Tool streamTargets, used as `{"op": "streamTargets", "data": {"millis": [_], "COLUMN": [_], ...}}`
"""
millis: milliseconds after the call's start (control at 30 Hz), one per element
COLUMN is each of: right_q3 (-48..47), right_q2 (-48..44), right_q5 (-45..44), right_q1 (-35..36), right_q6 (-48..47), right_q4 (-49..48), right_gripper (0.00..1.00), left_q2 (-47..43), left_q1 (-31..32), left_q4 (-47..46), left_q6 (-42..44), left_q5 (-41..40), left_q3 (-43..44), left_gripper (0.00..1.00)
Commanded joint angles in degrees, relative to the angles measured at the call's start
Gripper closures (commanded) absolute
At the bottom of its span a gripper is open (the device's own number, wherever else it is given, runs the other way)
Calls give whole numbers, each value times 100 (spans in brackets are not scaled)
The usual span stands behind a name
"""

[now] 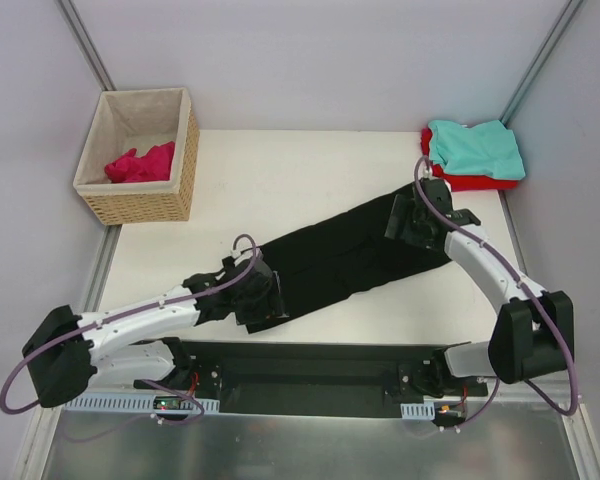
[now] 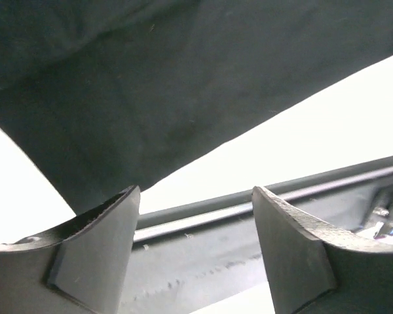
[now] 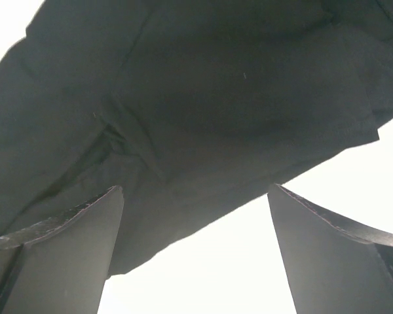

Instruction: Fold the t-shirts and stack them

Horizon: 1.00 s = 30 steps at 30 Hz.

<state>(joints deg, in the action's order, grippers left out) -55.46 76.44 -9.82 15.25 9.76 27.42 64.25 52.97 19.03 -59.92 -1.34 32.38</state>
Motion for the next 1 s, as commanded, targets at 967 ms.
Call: {"op": "streamTargets", "data": {"millis": [967], "right_q3": [-2636], "right_q2": [3509], "right_q5": [2371], "right_q1": [-1366], "right_q6": [800], "right_q4": [-3357], "right_gripper": [4], "left_q2": [131], "left_q1": [-639], "left_q4": [2158], "left_q6": [1483], "left_q5": [-1474], "left_q3": [3160], "left_gripper": [1]}}
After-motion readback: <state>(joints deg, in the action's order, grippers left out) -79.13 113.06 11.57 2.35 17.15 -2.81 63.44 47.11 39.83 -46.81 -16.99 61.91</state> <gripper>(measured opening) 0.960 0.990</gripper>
